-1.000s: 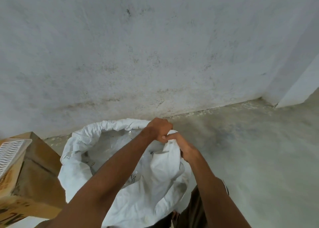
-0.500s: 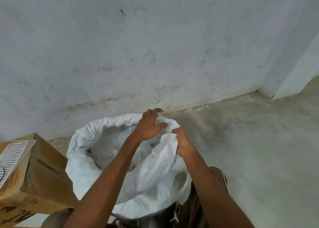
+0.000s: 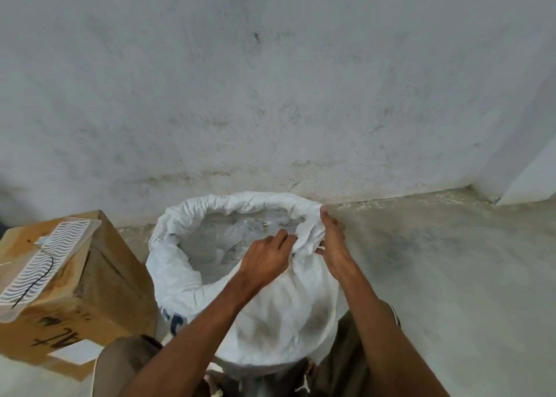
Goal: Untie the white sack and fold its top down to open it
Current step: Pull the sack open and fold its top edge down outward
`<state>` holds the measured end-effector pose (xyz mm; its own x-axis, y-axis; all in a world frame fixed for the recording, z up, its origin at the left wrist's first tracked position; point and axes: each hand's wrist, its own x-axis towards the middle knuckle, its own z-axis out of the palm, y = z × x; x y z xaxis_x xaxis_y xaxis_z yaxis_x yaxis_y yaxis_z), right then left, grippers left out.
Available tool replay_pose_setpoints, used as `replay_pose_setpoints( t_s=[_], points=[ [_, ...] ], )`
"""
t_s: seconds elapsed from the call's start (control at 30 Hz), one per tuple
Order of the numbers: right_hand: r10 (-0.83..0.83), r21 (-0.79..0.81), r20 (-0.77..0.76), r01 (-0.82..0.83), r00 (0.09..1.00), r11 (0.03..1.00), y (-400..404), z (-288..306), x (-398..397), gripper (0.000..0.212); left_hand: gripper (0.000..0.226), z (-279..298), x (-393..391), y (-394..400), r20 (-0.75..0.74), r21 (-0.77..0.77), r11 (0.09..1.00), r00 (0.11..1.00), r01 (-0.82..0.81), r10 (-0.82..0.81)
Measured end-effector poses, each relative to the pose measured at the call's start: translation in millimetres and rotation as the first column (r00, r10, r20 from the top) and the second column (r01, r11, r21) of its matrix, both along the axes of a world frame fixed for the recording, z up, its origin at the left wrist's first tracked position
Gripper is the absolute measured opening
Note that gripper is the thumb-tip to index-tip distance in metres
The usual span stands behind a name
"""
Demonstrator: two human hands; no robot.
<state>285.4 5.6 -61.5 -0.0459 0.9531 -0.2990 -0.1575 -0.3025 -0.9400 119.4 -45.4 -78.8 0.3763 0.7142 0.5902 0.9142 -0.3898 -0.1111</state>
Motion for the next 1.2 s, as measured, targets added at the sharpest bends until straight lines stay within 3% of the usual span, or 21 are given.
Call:
replay_pose_setpoints(
  t_s=[0.07,0.13,0.2,0.23,0.3,0.37,0.43,0.5,0.57,0.63,0.7,0.73,0.8,0.83,0.87,0.93,0.97,1.0,1.03,1.1,1.2],
  points=[
    [0.012,0.36,0.411,-0.174,0.912,0.917,-14,5,12,0.096,0.03,-4,-2,8,-0.053,0.088,0.996,0.998,0.034,-0.029],
    [0.122,0.472,0.626,-0.5,0.77,0.726,-22,10,23,0.08,0.03,-8,-4,11,-0.077,0.144,0.987,0.995,0.073,-0.062],
    [0.261,0.291,0.797,-0.725,0.545,0.624,-17,18,36,0.066,0.029,-9,-5,9,-0.072,0.173,0.98,0.994,0.097,-0.086],
    [0.265,0.187,0.873,-0.782,0.41,0.594,-11,22,40,0.069,0.028,-8,-6,7,-0.06,0.18,0.979,0.994,0.097,-0.087],
    [0.109,0.081,0.98,-0.832,0.168,0.548,-8,32,38,0.074,0.028,-1,-8,0,0.01,0.152,0.985,0.996,0.087,-0.09],
    [-0.19,0.153,0.979,-0.865,0.068,0.477,-11,36,23,0.055,0.046,6,-8,-6,0.098,0.06,0.995,0.992,0.08,-0.085],
    [-0.326,0.203,0.944,-0.872,0.053,0.445,-17,27,9,0.039,0.054,6,-7,-12,0.178,-0.054,0.995,0.981,0.082,-0.071],
    [-0.346,0.277,0.928,-0.882,0.141,0.382,-23,14,7,0.036,0.048,7,-10,-22,0.316,-0.201,0.974,0.948,0.101,-0.033],
    [-0.433,0.386,0.87,-0.872,0.236,0.3,-26,0,13,0.032,0.045,8,-17,-40,0.508,-0.383,0.902,0.861,0.2,0.024],
    [-0.542,0.513,0.775,-0.824,0.325,0.24,-29,-17,20,0.022,0.06,3,-31,-53,0.627,-0.527,0.789,0.771,0.316,0.11],
    [-0.59,0.569,0.73,-0.786,0.346,0.242,-35,-28,21,0.017,0.077,-4,-44,-60,0.524,-0.663,0.72,0.813,0.203,0.253],
    [-0.585,0.57,0.732,-0.784,0.349,0.246,-39,-30,20,0.018,0.071,-8,-49,-61,0.45,-0.691,0.716,0.838,0.106,0.31],
    [-0.473,0.489,0.823,-0.815,0.314,0.312,-45,-23,13,0.029,0.043,-13,-49,-61,0.379,-0.66,0.751,0.861,-0.005,0.338],
    [-0.338,0.391,0.902,-0.841,0.269,0.374,-46,-16,10,0.038,0.034,-12,-45,-62,0.312,-0.635,0.771,0.896,-0.05,0.315],
    [-0.173,0.26,0.963,-0.869,0.205,0.421,-48,-9,7,0.05,0.029,-11,-39,-63,0.201,-0.606,0.789,0.94,-0.102,0.277],
    [0.152,-0.073,0.988,-0.89,-0.004,0.45,-54,1,2,0.083,0.028,-12,-25,-63,-0.029,-0.474,0.87,0.99,-0.134,0.137],
    [0.201,-0.195,0.973,-0.867,-0.113,0.458,-57,2,0,0.099,0.03,-13,-20,-64,-0.115,-0.413,0.907,0.993,-0.083,0.038],
    [0.162,-0.217,0.974,-0.85,-0.157,0.48,-58,2,-3,0.107,0.032,-14,-16,-67,-0.167,-0.347,0.938,0.985,-0.011,-0.051],
    [0.069,-0.154,0.988,-0.849,-0.138,0.505,-58,1,-6,0.109,0.031,-15,-14,-68,-0.212,-0.257,0.965,0.972,0.05,-0.107],
    [-0.091,0.013,0.995,-0.868,-0.037,0.497,-57,-1,-13,0.101,0.026,-21,-17,-69,-0.257,-0.074,0.986,0.952,0.149,-0.163],
    [-0.115,0.057,0.993,-0.913,0.011,0.405,-59,-5,-23,0.046,0.03,-30,-27,-70,-0.242,-0.039,0.967,0.936,0.253,-0.255]
  ],
)
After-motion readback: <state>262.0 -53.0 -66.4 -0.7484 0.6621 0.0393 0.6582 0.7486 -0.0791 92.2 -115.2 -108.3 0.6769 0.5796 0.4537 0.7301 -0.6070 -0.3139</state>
